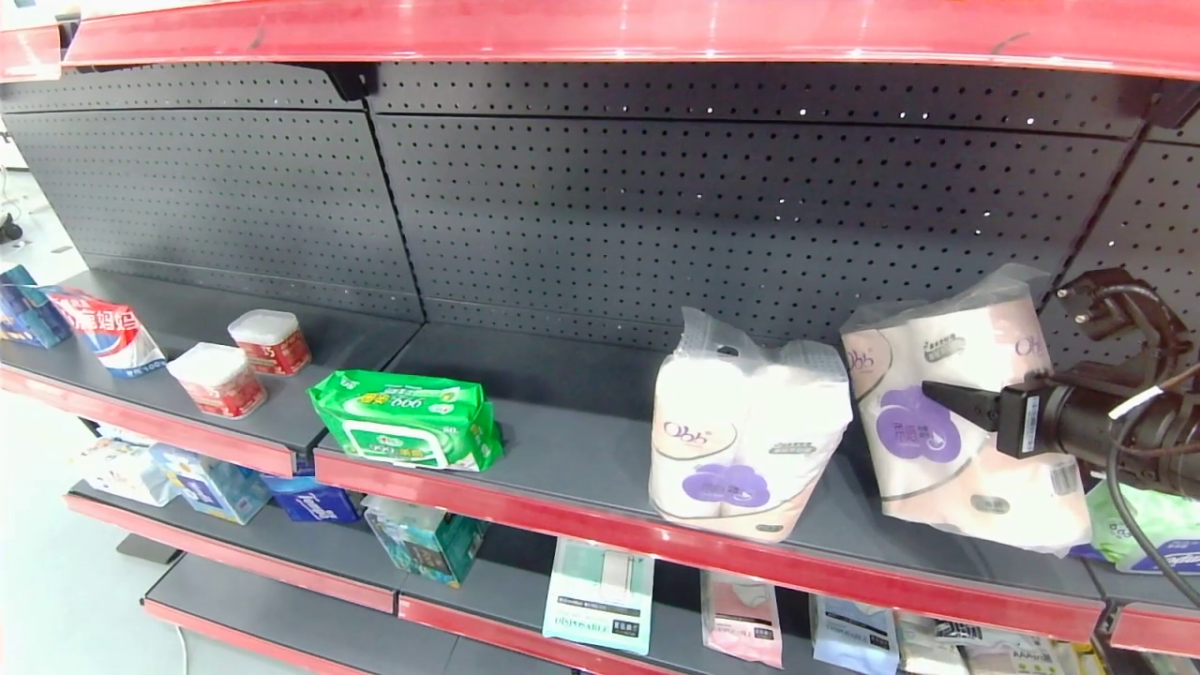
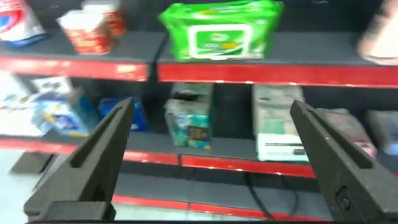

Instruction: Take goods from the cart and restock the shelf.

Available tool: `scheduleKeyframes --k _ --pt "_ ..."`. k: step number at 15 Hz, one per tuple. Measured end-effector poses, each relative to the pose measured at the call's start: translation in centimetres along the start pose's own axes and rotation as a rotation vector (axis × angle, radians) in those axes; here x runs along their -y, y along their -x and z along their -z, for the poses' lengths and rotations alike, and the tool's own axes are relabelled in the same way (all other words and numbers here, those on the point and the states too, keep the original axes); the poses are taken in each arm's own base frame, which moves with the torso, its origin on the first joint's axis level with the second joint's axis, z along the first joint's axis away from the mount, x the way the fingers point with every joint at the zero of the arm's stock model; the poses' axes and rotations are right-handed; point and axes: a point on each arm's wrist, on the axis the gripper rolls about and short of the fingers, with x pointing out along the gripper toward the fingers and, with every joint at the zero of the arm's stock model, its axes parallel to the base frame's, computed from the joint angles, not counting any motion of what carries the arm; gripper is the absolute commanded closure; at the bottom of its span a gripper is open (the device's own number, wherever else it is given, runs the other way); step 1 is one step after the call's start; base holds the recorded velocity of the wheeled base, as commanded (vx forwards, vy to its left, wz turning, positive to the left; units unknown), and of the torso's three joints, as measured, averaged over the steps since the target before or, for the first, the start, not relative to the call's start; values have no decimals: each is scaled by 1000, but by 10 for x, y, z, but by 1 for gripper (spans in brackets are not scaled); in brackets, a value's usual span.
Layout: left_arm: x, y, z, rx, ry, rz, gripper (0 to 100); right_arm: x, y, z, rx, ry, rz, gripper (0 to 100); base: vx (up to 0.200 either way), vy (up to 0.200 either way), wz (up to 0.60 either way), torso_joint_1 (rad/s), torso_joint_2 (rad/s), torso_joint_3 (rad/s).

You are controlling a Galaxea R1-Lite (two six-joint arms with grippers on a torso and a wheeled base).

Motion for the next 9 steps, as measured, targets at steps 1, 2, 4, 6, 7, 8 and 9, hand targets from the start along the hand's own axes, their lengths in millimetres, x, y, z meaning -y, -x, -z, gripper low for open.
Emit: scheduleKeyframes --k 1,2,4,6,7,8,9 --pt "1 1 1 0 8 -19 0 0 -1 1 -4 -1 -1 100 0 0 0 0 0 0" --pt "1 1 4 -13 12 -31 0 0 -1 1 -6 -1 -2 100 0 0 0 0 0 0" --pt "1 2 4 -5 21 -31 0 0 -2 2 -9 -1 -2 100 0 0 0 0 0 0" --pt "0 3 5 18 35 7 0 0 -2 3 -14 -3 -2 100 0 0 0 0 0 0" --pt "0 4 5 31 40 9 0 0 -2 3 -15 -4 -3 100 0 0 0 0 0 0" --pt "0 5 6 42 44 11 0 0 -3 4 -18 -4 -3 100 0 0 0 0 0 0" --pt "0 6 6 52 49 11 0 0 -4 4 -21 -4 -3 100 0 0 0 0 0 0"
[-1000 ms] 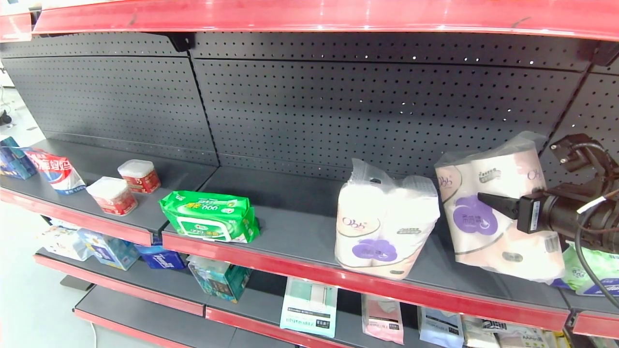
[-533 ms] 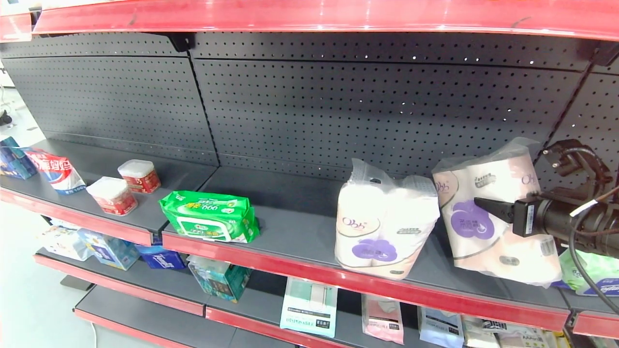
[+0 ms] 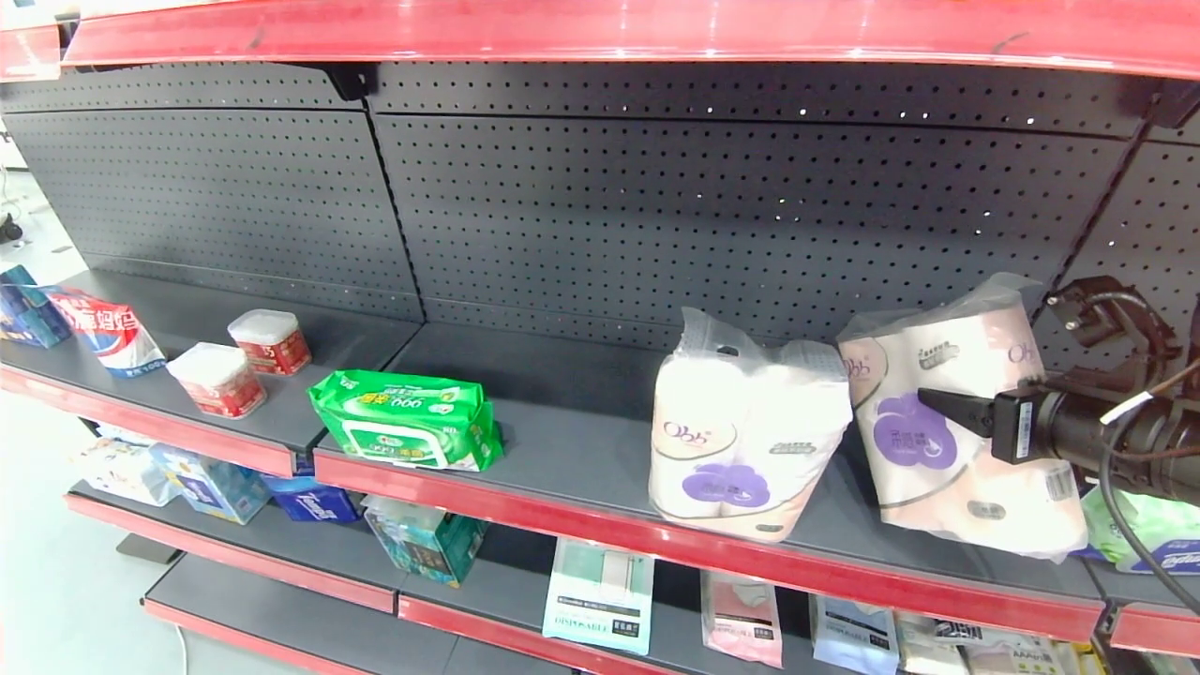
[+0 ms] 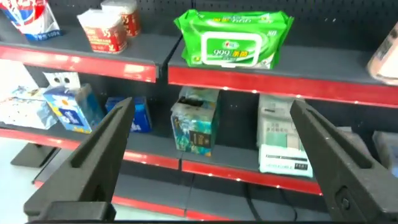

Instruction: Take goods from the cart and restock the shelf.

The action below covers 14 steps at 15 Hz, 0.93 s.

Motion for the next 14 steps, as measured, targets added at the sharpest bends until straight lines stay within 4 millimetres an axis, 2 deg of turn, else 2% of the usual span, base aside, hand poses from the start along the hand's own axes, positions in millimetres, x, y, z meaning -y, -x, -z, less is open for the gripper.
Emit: scheduleKeyframes --k 7,14 --pt "0 1 0 17 1 -1 0 2 -17 -1 28 13 -4 100 0 0 0 0 0 0" --pt "0 1 0 18 1 -1 0 11 -53 -25 154 42 -142 100 0 0 0 0 0 0"
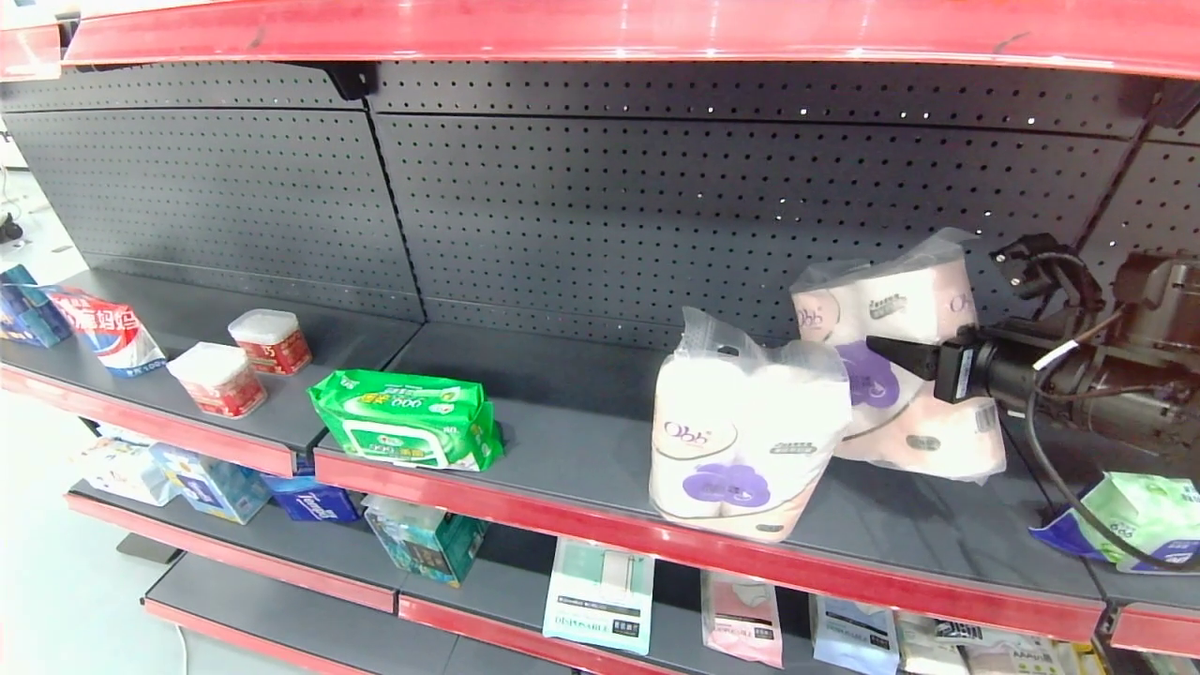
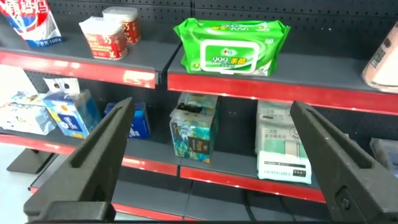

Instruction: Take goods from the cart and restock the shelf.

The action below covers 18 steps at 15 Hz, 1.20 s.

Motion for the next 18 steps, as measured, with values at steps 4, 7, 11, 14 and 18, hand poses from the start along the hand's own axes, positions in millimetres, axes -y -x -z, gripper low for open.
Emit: scheduleKeyframes --k 4,7,11,14,18 --pt "0 0 0 0 0 1 0 25 -29 -4 67 80 -121 100 0 0 0 0 0 0" --pt "0 0 0 0 0 0 0 37 -46 1 85 82 -203 100 0 0 0 0 0 0" --pt "0 0 0 0 0 0 0 42 -69 9 140 98 -408 100 0 0 0 0 0 0" --pt "0 0 0 1 0 0 0 42 -86 16 144 96 -441 100 0 0 0 0 0 0" --pt "0 0 0 1 0 0 0 51 -93 38 116 126 -441 100 0 0 0 0 0 0"
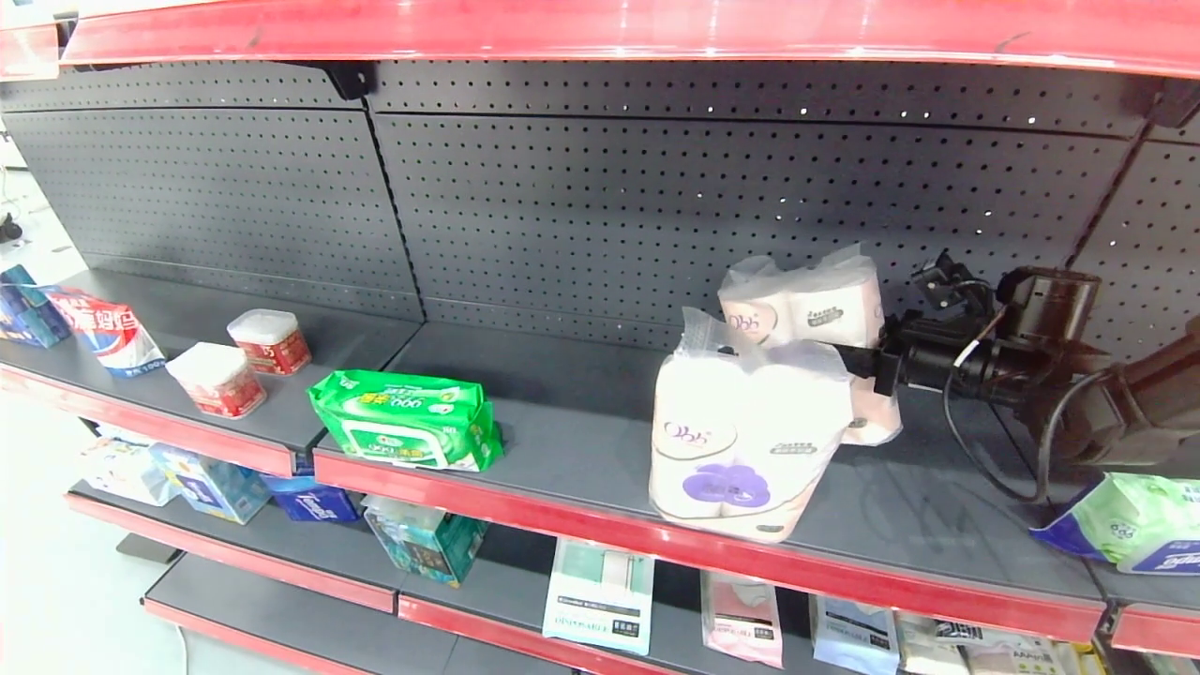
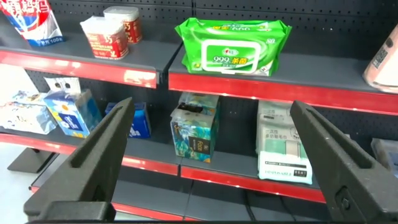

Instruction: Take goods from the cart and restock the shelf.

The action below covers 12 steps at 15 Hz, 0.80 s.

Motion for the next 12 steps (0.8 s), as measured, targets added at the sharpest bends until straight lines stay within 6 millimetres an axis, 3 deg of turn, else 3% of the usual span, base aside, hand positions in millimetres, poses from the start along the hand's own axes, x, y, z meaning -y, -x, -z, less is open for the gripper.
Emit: scheduleKeyframes --k 8,12 --pt "0 0 0 0 0 0 0 -1 44 35 -55 51 -41 100 0 0 0 0 0 0" --pt "0 0 0 0 0 -1 0 -7 52 47 -47 101 -105 100 0 0 0 0 0 0"
